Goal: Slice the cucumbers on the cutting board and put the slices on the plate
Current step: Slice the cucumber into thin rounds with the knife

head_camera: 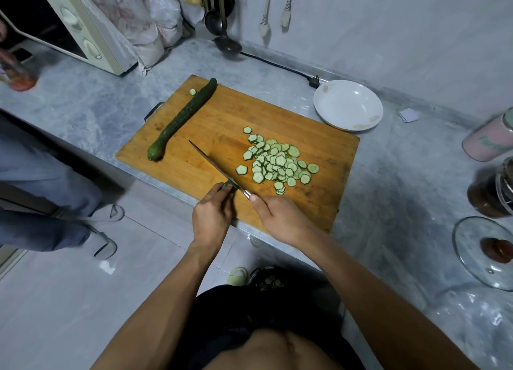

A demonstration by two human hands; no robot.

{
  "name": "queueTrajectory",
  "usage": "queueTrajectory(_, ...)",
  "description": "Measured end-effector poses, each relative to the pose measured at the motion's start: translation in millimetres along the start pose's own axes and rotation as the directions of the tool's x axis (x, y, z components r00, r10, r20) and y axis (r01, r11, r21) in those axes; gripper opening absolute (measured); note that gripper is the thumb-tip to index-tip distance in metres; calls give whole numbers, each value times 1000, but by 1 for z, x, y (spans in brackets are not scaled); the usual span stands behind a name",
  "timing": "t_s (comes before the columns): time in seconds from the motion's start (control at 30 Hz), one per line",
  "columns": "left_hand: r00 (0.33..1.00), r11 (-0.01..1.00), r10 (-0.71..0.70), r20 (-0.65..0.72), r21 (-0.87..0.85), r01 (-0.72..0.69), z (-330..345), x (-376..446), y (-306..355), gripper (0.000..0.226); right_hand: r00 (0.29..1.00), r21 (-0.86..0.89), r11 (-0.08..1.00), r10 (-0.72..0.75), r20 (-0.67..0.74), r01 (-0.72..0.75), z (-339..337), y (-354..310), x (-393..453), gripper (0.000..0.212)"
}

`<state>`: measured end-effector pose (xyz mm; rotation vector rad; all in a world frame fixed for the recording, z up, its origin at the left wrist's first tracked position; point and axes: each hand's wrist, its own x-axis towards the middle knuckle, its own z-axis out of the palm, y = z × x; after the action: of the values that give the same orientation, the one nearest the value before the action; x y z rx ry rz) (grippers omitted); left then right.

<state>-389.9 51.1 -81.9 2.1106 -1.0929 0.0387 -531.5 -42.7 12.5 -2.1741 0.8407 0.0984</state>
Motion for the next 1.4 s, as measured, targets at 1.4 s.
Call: queueTrajectory(1.4, 998, 995, -58, -38, -78, 55, 14, -7, -14, 25, 999, 1, 999, -42, 21, 42, -12, 2, -22, 53)
